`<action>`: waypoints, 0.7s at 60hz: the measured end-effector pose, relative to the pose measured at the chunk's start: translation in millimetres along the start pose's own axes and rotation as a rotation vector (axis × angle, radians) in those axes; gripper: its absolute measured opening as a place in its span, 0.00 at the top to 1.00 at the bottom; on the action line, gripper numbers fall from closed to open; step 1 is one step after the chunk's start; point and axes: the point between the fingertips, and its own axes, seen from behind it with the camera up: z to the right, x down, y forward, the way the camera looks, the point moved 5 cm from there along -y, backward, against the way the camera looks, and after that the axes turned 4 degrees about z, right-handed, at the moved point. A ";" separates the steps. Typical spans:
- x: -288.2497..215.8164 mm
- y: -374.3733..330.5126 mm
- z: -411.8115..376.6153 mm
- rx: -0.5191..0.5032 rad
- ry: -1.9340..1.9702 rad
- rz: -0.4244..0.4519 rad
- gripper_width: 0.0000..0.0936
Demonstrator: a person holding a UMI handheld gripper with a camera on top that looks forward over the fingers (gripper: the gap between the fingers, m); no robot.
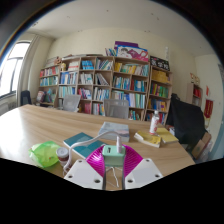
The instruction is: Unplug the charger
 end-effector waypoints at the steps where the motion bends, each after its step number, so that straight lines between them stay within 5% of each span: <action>1: -9.7 0.6 -1.9 -0.009 0.018 0.004 0.78; 6: -22.6 -2.6 28.6 -0.010 0.140 -0.042 0.77; 12: 10.1 -10.0 88.6 0.107 0.116 -0.157 0.76; 24: 156.1 -67.5 143.5 0.131 0.208 -0.658 0.75; 42: 227.5 -74.4 153.0 0.121 0.177 -0.825 0.65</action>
